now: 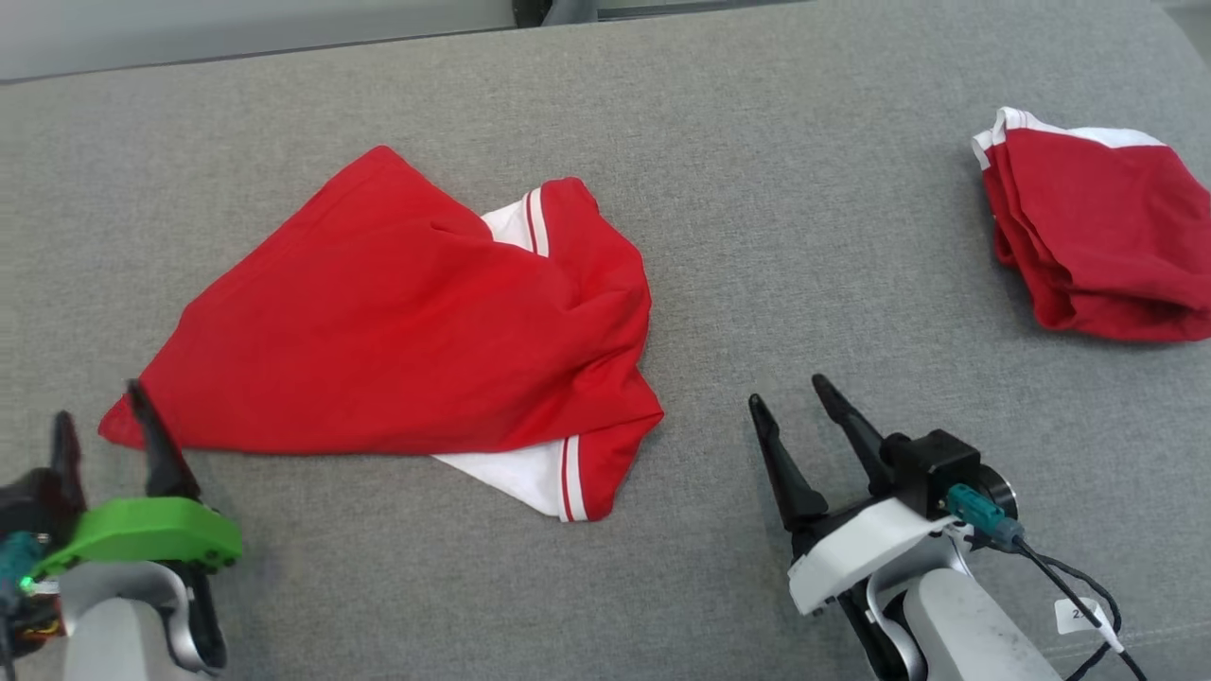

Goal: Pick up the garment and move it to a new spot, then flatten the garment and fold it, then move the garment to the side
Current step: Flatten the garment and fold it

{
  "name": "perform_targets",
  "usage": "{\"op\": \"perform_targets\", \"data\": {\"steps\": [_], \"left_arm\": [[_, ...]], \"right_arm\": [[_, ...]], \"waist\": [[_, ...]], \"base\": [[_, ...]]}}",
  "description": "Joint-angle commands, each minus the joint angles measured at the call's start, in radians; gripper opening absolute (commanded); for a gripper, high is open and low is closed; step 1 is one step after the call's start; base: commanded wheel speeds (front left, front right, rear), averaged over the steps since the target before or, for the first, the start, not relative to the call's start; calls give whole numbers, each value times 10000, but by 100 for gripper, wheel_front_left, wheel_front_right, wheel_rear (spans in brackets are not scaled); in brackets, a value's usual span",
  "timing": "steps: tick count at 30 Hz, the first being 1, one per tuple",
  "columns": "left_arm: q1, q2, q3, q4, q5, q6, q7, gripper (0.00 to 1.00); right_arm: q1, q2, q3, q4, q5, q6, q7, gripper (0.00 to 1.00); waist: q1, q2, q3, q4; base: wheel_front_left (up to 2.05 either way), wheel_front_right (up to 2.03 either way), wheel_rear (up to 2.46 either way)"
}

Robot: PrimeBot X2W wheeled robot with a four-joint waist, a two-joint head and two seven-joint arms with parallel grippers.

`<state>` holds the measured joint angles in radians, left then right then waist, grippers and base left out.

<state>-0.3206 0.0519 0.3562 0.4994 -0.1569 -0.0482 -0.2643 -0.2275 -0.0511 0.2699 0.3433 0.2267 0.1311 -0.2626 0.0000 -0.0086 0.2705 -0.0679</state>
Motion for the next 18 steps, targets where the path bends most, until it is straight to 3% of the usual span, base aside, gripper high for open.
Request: {"op": "perform_targets", "data": {"steps": [1, 9, 18], "left_arm": [[379, -12, -532, 44, -262, -73, 6, 100], [1927, 13, -2251, -793, -1258, 276, 5, 100], [2971, 13, -3360, -1526, -1072, 321, 6, 100]], "right_arm": [[123, -62, 112, 111, 74, -8, -29, 100], [338, -47, 532, 532, 499, -8, -29, 100], [683, -28, 593, 1063, 932, -8, -29, 100]], "waist": [[0, 86, -340, 378], [0, 86, -1223, 1323], [0, 86, -1936, 2280]], "base": [[0, 0, 0], [0, 0, 0], [0, 0, 0]]}}
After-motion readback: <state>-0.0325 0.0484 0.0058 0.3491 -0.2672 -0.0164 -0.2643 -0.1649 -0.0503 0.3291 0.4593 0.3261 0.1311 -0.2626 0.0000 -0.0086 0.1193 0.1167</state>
